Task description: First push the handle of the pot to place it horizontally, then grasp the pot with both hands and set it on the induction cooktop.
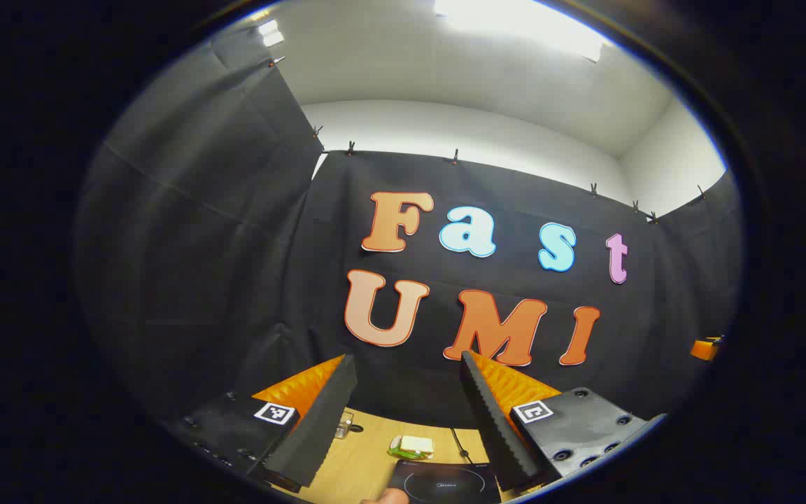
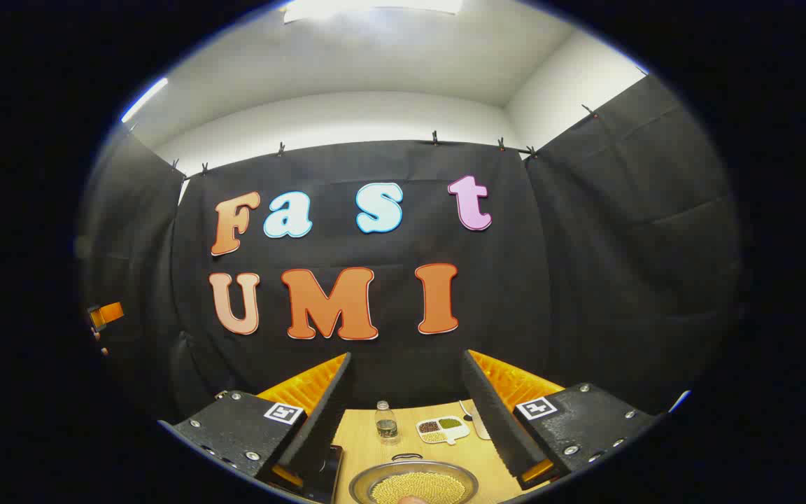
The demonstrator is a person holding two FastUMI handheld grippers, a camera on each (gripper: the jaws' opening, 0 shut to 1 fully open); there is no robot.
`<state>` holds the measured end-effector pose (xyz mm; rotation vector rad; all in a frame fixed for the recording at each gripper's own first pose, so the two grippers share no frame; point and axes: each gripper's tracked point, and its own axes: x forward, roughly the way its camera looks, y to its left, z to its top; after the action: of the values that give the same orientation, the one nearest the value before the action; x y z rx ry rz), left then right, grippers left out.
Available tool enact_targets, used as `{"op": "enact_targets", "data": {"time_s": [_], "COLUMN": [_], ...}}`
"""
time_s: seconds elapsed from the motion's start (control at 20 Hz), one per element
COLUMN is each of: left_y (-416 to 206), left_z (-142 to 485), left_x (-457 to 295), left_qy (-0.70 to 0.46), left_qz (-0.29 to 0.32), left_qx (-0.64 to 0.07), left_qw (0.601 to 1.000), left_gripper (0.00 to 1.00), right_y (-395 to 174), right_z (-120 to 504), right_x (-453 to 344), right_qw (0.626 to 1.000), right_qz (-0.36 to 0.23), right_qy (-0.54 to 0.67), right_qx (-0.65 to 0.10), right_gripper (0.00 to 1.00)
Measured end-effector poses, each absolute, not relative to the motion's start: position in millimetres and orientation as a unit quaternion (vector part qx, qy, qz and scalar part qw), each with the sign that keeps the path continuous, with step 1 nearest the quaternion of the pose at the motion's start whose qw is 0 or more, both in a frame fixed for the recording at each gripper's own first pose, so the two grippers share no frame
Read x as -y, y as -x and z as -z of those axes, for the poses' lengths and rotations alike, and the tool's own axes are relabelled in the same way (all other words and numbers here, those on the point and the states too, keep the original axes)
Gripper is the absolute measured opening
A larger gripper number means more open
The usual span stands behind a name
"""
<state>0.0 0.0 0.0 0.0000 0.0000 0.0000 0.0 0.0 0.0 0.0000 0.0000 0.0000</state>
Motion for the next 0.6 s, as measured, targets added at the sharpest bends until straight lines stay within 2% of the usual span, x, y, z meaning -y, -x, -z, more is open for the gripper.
{"op": "enact_targets", "data": {"time_s": [0.05, 0.35, 0.4, 0.5, 0.55, 0.6], "left_y": [1, 1, 2, 1, 1, 1], "left_z": [1, -8, -8, -10, -12, -13], "left_x": [3, 12, 13, 15, 16, 19], "left_qy": [0.006, 0.007, 0.008, 0.008, 0.008, 0.007], "left_qz": [0.005, 0.015, 0.016, 0.017, 0.019, 0.021], "left_qx": [-0.002, 0.012, 0.012, 0.013, 0.015, 0.017], "left_qw": [1.000, 1.000, 1.000, 1.000, 1.000, 1.000], "left_gripper": [0.97, 0.96, 0.96, 0.96, 0.97, 0.97], "right_y": [0, -1, -1, 0, 2, 2], "right_z": [2, 8, 8, 7, 8, 8], "right_x": [0, 15, 19, 27, 30, 32], "right_qw": [1.000, 1.000, 1.000, 0.999, 0.999, 0.999], "right_qz": [-0.001, 0.004, 0.008, 0.015, 0.017, 0.019], "right_qy": [0.002, -0.016, -0.020, -0.026, -0.028, -0.031], "right_qx": [-0.001, -0.012, -0.011, -0.011, -0.010, -0.009], "right_gripper": [0.95, 0.95, 1.00, 1.00, 0.95, 0.95]}}
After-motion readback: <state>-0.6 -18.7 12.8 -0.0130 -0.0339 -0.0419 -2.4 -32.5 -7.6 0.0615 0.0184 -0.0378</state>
